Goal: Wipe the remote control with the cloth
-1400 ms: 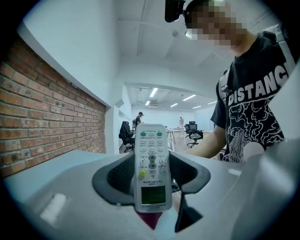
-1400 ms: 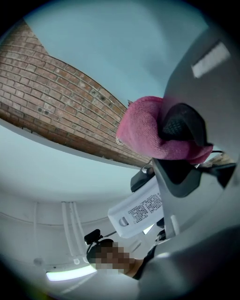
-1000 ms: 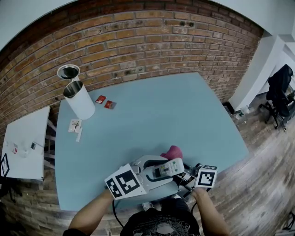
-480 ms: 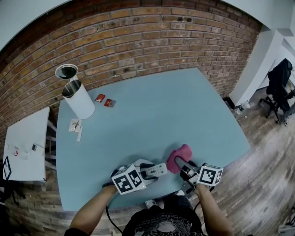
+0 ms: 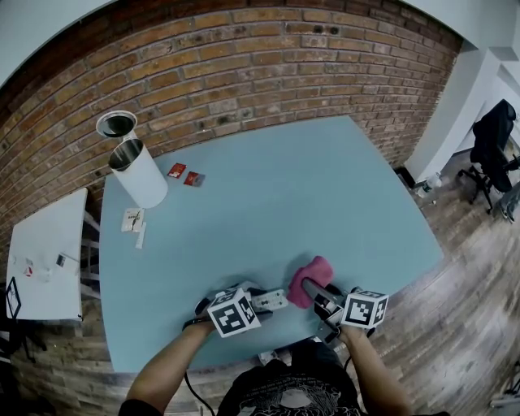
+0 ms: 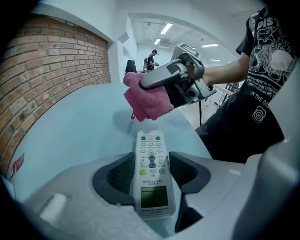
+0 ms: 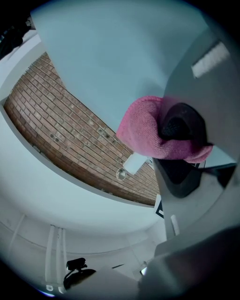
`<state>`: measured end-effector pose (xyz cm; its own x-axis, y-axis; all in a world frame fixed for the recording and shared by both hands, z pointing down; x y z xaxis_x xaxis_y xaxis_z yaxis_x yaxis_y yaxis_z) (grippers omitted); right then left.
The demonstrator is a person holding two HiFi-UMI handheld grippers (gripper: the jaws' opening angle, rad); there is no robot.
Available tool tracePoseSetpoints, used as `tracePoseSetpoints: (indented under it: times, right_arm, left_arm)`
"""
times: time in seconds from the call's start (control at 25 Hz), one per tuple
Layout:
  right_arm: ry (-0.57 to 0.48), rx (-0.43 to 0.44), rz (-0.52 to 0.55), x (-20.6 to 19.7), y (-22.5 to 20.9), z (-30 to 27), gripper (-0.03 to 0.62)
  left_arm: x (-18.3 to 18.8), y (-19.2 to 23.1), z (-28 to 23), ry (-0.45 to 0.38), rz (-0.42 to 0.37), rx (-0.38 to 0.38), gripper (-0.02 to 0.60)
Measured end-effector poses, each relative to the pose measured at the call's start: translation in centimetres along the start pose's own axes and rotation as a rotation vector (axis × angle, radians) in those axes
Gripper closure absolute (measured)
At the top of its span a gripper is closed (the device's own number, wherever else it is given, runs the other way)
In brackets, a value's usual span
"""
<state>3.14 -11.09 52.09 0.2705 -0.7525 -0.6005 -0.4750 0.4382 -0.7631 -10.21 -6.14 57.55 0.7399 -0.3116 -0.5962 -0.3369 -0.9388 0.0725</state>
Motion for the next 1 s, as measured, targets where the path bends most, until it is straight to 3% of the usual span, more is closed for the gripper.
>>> tracePoseSetpoints:
  times: [0.48, 0.76, 1.0]
  right_arm:
    - [0.09, 0.035, 0.08, -0.9, 2.6, -2.8, 0.533]
    - [0.18, 0.118, 0.129, -2.7, 6.5, -6.8, 0.533]
    - [0.26, 0.125, 0.187, -4.7, 8.7, -10.1, 0.533]
  left_arm:
    - [-1.1, 0.3, 0.2, -0.02, -0.039, 0.046, 0.32]
    - [-3.2, 0.6, 2.3, -0.014, -0.014, 0.094, 0.319]
    - [-5.0, 0.7, 3.1, 0.023, 0.005, 0.107, 0.321]
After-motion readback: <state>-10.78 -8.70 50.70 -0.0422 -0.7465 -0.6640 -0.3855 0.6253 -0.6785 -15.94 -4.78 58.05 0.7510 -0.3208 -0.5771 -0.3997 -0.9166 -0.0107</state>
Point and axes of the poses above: the fingertips, and each gripper's own axes: z backward along the fingers, y to its left, x out of its top, the point moved 4 cm from there along z, backward along the fingers
